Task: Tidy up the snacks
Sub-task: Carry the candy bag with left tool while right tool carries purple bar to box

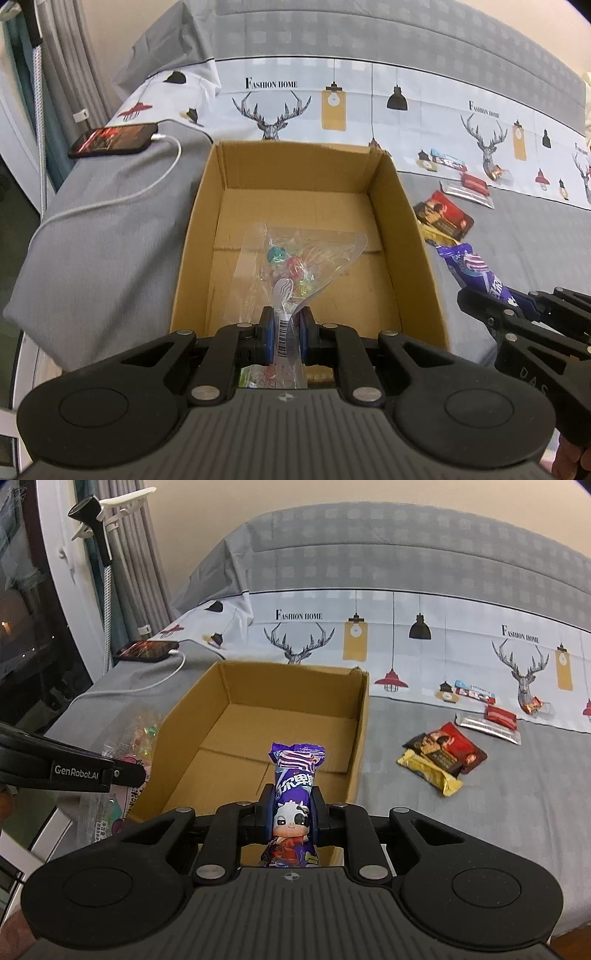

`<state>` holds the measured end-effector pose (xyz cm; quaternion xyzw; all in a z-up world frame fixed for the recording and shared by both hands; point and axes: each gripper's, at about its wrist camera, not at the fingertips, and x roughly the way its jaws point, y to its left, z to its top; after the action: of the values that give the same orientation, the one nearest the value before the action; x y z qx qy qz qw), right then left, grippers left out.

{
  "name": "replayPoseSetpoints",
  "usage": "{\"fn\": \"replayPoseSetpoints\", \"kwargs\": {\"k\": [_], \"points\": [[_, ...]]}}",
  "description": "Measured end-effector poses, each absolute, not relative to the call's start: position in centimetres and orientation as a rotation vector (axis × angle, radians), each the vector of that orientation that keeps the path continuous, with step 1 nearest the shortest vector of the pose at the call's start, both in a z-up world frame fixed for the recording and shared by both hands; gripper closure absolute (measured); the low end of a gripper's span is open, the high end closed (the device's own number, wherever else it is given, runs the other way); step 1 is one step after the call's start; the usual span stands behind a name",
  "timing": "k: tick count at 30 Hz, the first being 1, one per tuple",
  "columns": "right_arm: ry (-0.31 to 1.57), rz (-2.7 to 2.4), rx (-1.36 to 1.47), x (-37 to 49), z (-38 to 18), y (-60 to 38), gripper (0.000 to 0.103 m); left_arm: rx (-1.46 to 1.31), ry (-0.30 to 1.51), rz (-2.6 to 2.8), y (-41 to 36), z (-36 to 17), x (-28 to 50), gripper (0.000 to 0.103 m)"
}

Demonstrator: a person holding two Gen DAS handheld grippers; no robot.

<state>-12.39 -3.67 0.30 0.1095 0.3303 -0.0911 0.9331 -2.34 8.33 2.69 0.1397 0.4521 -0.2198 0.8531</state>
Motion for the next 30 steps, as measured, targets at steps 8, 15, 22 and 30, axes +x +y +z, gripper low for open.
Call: {"fn": "replayPoseSetpoints", "kwargs": {"k": [8,15,22,30], "points": [[0.688,-0.186,0.245,-8.2,-0.6,-5.7,0.083,0.321,0.954,-0.460,5.8,1.5,1.0,0.089],[0.772,-0.187,0.306,-3.7,-3.2,-7.1,0.083,0.339,0.994,-0.427,4.0,-1.0,4.9,0.089],[0.812,-0.205,0.332,-0.7,-4.9,-8.4,0.083,0.362,1.038,-0.400,2.8,-3.7,7.3,0.089],[0.837,-0.215,0.339,1.6,-6.5,-9.2,0.083,0.377,1.084,-0.376,2.1,-6.3,9.3,0.089]]}}
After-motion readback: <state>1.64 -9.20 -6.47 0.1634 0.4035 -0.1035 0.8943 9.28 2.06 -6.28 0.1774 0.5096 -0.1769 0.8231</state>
